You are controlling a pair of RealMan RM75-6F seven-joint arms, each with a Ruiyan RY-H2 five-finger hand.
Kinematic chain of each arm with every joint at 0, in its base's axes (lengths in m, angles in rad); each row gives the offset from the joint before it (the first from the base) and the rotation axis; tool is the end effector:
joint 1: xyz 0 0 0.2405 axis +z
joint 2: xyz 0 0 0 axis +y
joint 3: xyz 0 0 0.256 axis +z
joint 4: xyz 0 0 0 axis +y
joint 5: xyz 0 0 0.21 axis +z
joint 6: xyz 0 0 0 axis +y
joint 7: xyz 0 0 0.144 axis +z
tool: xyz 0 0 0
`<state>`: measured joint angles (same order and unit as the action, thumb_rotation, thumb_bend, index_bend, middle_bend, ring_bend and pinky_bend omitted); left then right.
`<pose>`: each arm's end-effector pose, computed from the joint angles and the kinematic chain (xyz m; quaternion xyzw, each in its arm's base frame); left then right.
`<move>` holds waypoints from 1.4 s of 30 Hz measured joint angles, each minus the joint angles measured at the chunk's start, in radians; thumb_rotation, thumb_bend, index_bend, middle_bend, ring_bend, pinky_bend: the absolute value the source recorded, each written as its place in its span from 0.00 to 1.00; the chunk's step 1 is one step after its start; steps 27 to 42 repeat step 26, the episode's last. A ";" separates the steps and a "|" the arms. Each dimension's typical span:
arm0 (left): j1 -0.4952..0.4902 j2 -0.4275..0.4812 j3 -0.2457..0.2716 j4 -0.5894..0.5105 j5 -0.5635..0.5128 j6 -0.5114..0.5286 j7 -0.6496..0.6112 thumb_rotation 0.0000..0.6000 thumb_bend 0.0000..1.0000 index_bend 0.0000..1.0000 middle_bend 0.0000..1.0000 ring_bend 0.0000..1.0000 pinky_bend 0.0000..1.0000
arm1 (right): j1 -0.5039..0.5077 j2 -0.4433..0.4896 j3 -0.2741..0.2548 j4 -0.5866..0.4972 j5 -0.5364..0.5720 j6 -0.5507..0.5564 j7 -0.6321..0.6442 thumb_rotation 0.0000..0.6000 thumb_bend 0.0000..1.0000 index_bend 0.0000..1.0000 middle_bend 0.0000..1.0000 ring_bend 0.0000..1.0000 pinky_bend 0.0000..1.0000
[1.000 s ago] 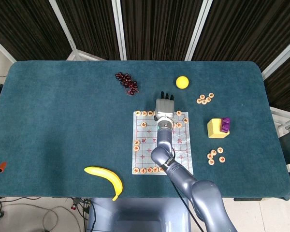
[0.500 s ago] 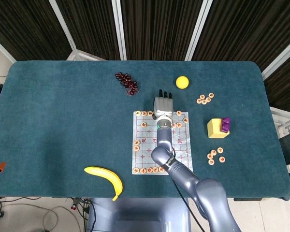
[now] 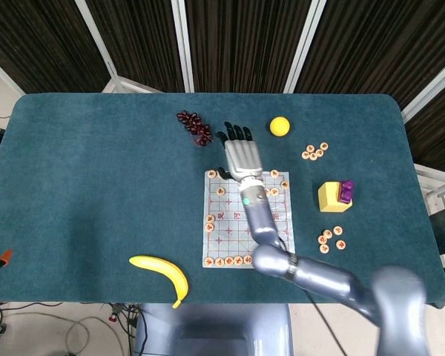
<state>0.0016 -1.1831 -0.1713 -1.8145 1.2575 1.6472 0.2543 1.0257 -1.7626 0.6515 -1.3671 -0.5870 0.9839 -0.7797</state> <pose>-0.2997 0.1689 0.1710 -0.4490 -0.4046 -0.3739 0.7035 -0.0114 -0.4288 -0.0043 0.6338 -0.4397 0.4256 0.4731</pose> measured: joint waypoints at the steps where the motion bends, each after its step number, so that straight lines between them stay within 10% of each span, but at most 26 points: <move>1: 0.001 0.000 0.001 -0.001 0.002 0.001 -0.001 1.00 0.03 0.02 0.00 0.00 0.07 | -0.040 0.045 -0.012 -0.079 -0.019 0.019 0.012 1.00 0.37 0.19 0.00 0.00 0.04; 9: 0.000 -0.005 -0.003 0.006 0.004 0.005 -0.005 1.00 0.03 0.02 0.00 0.00 0.07 | -0.517 0.477 -0.201 -0.523 -0.348 0.191 0.282 1.00 0.37 0.19 0.00 0.00 0.04; 21: 0.001 -0.016 -0.027 0.046 0.011 0.027 -0.051 1.00 0.03 0.02 0.00 0.00 0.07 | -0.932 0.490 -0.598 -0.331 -0.851 0.595 0.567 1.00 0.37 0.17 0.00 0.00 0.04; 42: 0.002 -0.005 -0.038 0.053 -0.027 0.006 -0.072 1.00 0.03 0.02 0.00 0.00 0.07 | -0.961 0.470 -0.613 -0.311 -0.906 0.656 0.512 1.00 0.37 0.17 0.00 0.00 0.04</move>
